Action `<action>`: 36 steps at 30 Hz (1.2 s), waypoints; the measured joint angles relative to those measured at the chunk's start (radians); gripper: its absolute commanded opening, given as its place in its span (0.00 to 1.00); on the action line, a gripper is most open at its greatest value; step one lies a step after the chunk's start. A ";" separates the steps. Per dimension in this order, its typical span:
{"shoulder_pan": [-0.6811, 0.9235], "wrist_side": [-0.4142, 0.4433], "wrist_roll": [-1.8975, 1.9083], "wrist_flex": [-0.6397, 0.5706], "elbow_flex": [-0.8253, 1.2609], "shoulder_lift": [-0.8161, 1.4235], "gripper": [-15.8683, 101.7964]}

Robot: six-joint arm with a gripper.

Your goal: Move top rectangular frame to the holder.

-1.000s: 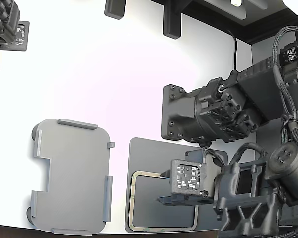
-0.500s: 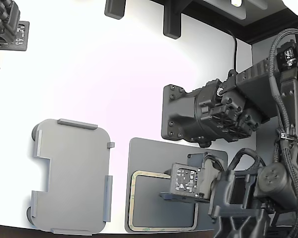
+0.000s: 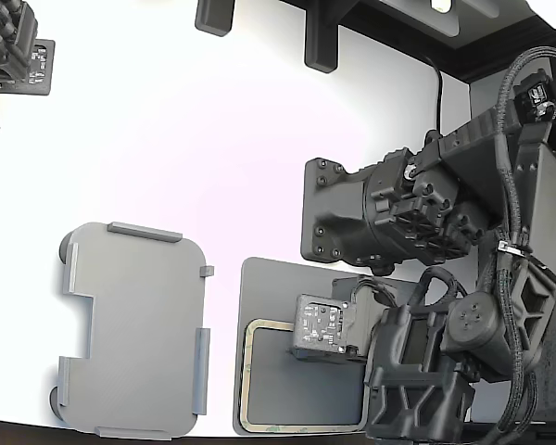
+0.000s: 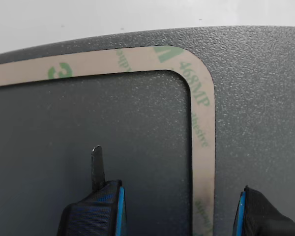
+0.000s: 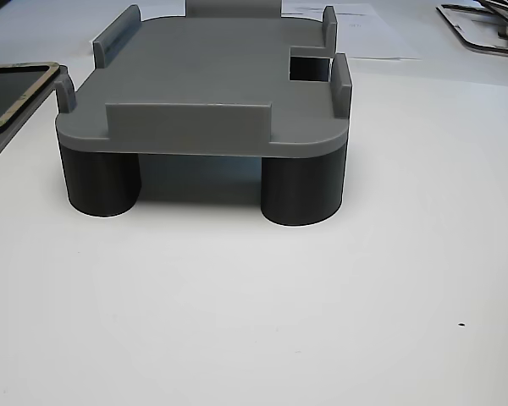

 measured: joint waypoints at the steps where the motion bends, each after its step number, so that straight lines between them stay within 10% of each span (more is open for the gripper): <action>1: 0.000 -0.003 -0.003 -0.003 0.011 0.002 0.92; 36: -0.048 -0.038 -0.067 -0.115 0.118 -0.014 0.56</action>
